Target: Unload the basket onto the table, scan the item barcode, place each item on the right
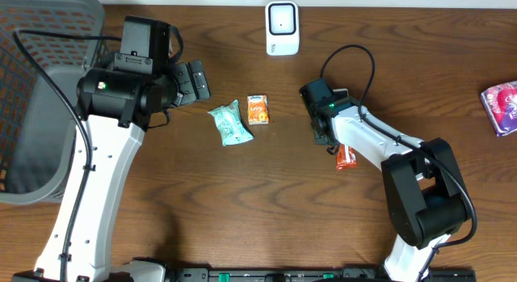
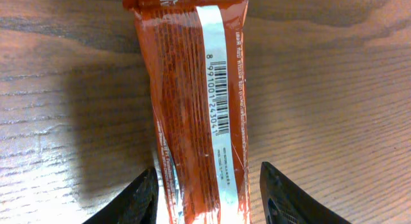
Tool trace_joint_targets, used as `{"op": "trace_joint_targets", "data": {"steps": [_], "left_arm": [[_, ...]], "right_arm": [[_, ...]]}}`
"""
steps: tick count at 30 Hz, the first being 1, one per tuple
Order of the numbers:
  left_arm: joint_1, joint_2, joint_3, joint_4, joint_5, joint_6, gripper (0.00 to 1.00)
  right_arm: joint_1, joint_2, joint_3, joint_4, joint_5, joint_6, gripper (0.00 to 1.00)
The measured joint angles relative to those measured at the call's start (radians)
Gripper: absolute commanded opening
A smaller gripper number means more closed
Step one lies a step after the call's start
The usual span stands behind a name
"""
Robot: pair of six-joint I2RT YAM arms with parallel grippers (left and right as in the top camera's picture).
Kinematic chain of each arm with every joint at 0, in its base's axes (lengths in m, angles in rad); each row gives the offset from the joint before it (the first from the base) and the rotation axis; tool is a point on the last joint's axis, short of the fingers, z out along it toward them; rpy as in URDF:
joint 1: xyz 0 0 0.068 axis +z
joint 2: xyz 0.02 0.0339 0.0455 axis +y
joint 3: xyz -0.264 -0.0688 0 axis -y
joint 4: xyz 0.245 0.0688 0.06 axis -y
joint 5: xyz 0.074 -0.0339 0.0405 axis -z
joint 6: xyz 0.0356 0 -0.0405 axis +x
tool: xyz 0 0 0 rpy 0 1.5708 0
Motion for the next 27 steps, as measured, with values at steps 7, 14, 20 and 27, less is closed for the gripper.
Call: {"op": "trace_joint_targets", "data": {"steps": [7, 14, 20, 27], "left_arm": [[0.000, 0.000, 0.000, 0.000, 0.000, 0.000, 0.98], [0.000, 0.000, 0.000, 0.000, 0.000, 0.000, 0.98], [0.000, 0.000, 0.000, 0.000, 0.000, 0.000, 0.98], [0.000, 0.000, 0.000, 0.000, 0.000, 0.000, 0.98]], "right_arm": [[0.000, 0.024, -0.001, 0.021, 0.008, 0.013, 0.27], [0.000, 0.030, -0.001, 0.015, 0.020, 0.022, 0.20], [0.000, 0.031, 0.000, 0.011, 0.013, 0.028, 0.01], [-0.042, 0.032, 0.082, -0.036, -0.224, 0.022, 0.01]]}}
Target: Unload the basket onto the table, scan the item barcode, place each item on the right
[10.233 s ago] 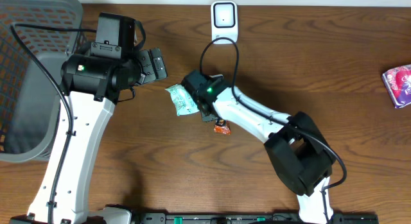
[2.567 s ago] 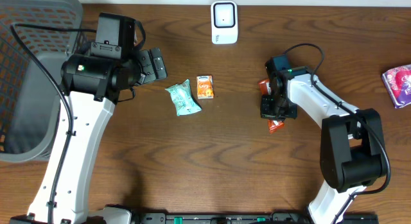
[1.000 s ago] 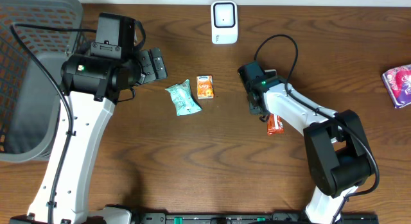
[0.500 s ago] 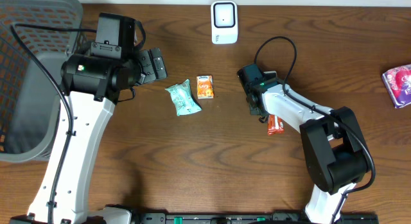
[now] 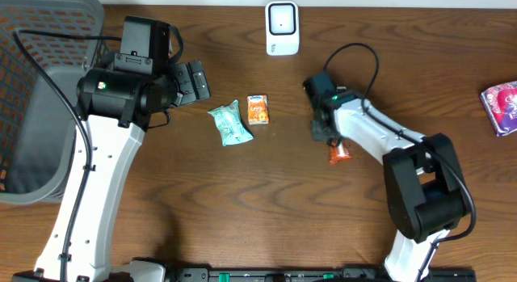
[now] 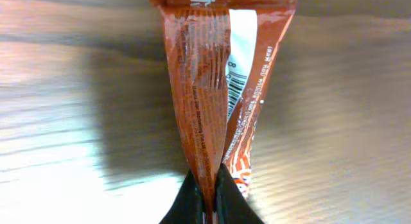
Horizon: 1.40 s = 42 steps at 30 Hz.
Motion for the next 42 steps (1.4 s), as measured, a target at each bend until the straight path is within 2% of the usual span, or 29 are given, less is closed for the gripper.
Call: {"op": "trace_joint_targets", "data": {"steps": [7, 10, 13, 19, 21, 22, 24, 31, 36, 37, 41, 42], "left_arm": [[0.000, 0.000, 0.000, 0.000, 0.000, 0.000, 0.98], [0.000, 0.000, 0.000, 0.000, 0.000, 0.000, 0.98], [0.000, 0.000, 0.000, 0.000, 0.000, 0.000, 0.98], [0.000, 0.000, 0.000, 0.000, 0.000, 0.000, 0.98], [0.000, 0.000, 0.000, 0.000, 0.000, 0.000, 0.98], [0.000, 0.000, 0.000, 0.000, 0.000, 0.000, 0.98], [0.000, 0.000, 0.000, 0.000, 0.000, 0.000, 0.98], [0.000, 0.000, 0.000, 0.000, 0.000, 0.000, 0.98], [0.000, 0.000, 0.000, 0.000, 0.000, 0.000, 0.98], [0.000, 0.000, 0.000, 0.000, 0.000, 0.000, 0.98], [0.000, 0.000, 0.000, 0.000, 0.000, 0.000, 0.98], [0.000, 0.000, 0.000, 0.000, 0.000, 0.000, 0.98]], "right_arm": [[-0.111, 0.011, 0.139, -0.006, -0.573, -0.062, 0.01], [-0.161, 0.012, 0.140, -0.001, -0.741, -0.077, 0.01], [-0.200, 0.011, 0.087, 0.056, -0.863, -0.085, 0.01], [-0.294, 0.016, -0.164, 0.305, -1.085, -0.045, 0.01], [-0.340, 0.018, -0.213, 0.348, -1.122, -0.025, 0.04], [-0.374, 0.018, -0.235, 0.354, -1.133, -0.018, 0.12], [-0.430, 0.019, -0.253, 0.348, -1.134, -0.011, 0.21], [-0.580, 0.019, -0.233, 0.248, -1.107, -0.006, 0.31], [-0.593, 0.016, -0.109, 0.054, -1.065, -0.054, 0.28], [-0.590, 0.012, -0.076, 0.013, -1.051, -0.068, 0.25], [-0.552, -0.023, 0.038, -0.133, -1.003, -0.143, 0.02], [-0.534, -0.031, 0.060, -0.152, -0.991, -0.158, 0.01]]}}
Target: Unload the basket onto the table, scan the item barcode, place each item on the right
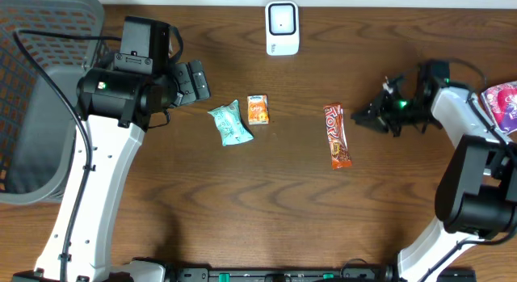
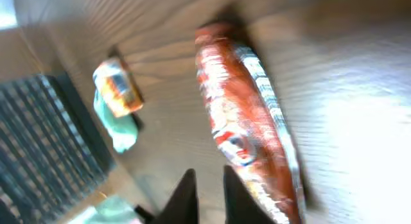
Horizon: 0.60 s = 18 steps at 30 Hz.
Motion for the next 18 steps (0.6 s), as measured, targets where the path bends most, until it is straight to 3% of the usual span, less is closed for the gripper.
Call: {"op": "trace_joint_targets", "data": {"steps": [6, 11, 18], "left_arm": [[0.000, 0.000, 0.000, 0.000, 0.000, 0.000, 0.98], [0.000, 0.000, 0.000, 0.000, 0.000, 0.000, 0.98], [0.000, 0.000, 0.000, 0.000, 0.000, 0.000, 0.98]], "right_arm": [[0.169, -0.021, 0.042, -0.008, 0.127, -0.026, 0.01], [0.309, -0.021, 0.038, -0.017, 0.364, 0.020, 0.01], [0.396, -0.021, -0.010, -0.043, 0.619, 0.105, 0.01]]}}
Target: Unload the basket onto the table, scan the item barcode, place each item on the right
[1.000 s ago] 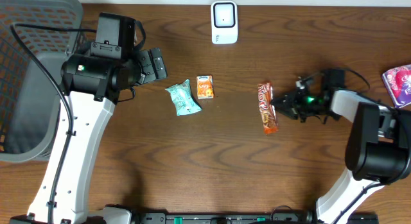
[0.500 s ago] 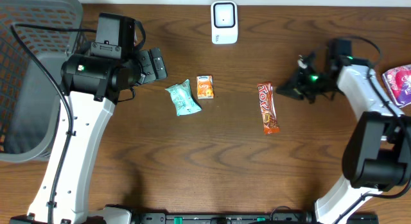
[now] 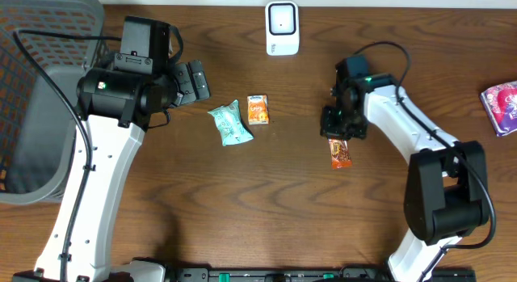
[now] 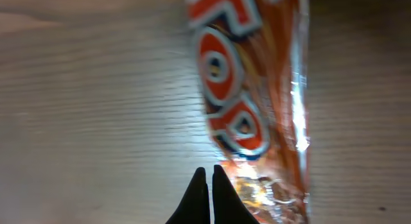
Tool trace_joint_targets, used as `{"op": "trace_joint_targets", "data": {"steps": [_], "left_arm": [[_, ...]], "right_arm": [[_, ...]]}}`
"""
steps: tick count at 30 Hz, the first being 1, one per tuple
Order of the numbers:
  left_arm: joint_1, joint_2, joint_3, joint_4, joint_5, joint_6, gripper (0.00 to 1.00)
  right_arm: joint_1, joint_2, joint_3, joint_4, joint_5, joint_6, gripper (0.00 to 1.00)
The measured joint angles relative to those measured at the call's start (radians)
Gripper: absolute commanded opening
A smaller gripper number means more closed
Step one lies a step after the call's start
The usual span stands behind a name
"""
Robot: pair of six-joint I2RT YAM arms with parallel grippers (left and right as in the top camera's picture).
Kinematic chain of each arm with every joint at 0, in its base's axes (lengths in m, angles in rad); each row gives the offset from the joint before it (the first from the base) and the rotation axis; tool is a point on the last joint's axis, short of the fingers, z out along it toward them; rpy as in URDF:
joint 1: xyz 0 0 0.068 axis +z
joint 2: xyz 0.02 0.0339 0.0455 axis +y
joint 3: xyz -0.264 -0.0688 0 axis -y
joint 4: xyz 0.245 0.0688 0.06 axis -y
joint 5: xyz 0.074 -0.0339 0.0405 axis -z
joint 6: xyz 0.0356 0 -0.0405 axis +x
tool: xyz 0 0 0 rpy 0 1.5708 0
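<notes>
The orange snack bar lies flat on the wooden table with its logo side up; no barcode shows. My right gripper hangs over the bar's upper end. Its fingers are shut with nothing between them, the tips at the bar's left edge. The white scanner stands at the table's far edge. My left gripper hovers at the left, away from the bar; its jaw state does not show.
A green packet and a small orange box lie between the two arms. A grey basket fills the left side. A pink packet sits at the right edge.
My right gripper was off to the right of the bar, near the pink packet. Now it is back over the bar's upper end, still shut. The bar has not moved.
My right gripper stood open round the bar, whose barcode side faced up. Then it was shut on the bar, pinching the wrapper. Later the bar lay let go, logo side up, with the gripper away to the right. Now the gripper is above the bar again.
</notes>
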Motion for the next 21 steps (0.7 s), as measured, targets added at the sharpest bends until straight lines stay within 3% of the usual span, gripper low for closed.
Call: {"op": "trace_joint_targets", "data": {"steps": [12, 16, 21], "left_arm": [[0.000, 0.000, 0.000, 0.000, 0.000, 0.000, 0.98], [0.000, 0.000, 0.000, 0.000, 0.000, 0.000, 0.98], [0.000, 0.000, 0.000, 0.000, 0.000, 0.000, 0.98]], "right_arm": [[-0.007, -0.006, -0.109, 0.040, 0.119, 0.063, 0.01], [-0.013, -0.005, -0.058, -0.041, 0.135, 0.062, 0.03], [-0.020, -0.005, 0.079, -0.066, 0.142, 0.060, 0.13]]}}
